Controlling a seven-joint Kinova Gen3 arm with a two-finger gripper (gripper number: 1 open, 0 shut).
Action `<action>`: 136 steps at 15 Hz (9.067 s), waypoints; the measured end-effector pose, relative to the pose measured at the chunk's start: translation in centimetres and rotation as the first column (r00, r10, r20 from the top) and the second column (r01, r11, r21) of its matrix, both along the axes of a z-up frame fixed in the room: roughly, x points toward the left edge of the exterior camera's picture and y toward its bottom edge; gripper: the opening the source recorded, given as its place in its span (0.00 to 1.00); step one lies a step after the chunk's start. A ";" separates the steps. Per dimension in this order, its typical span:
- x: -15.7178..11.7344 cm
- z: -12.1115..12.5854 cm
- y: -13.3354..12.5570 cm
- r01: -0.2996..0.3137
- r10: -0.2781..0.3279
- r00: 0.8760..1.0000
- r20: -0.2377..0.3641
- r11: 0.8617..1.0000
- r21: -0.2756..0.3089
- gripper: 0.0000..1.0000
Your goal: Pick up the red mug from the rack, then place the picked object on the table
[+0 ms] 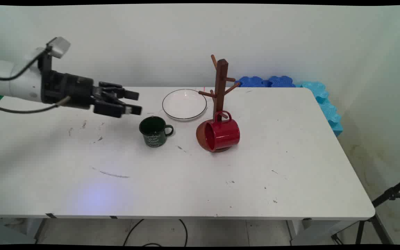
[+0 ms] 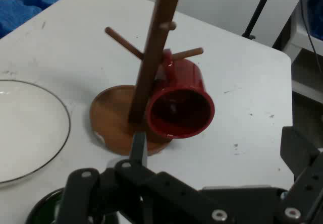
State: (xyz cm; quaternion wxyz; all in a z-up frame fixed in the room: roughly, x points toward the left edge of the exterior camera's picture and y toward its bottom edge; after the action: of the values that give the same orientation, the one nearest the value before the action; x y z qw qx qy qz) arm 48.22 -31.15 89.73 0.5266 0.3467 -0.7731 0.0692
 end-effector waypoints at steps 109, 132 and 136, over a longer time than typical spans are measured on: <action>-12.9 5.9 -2.3 0.274 -0.397 0.679 0.618 0.917 0.289 0.00; -18.6 -2.4 -4.7 0.129 -0.450 0.566 0.691 0.876 0.465 1.00; -19.3 -3.2 -4.9 0.137 -0.449 0.567 0.690 0.878 0.459 1.00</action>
State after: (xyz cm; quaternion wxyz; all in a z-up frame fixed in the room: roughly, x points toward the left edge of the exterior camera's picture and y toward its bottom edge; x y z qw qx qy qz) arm 28.90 -36.09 86.54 0.0705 0.2348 -0.9693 -0.0183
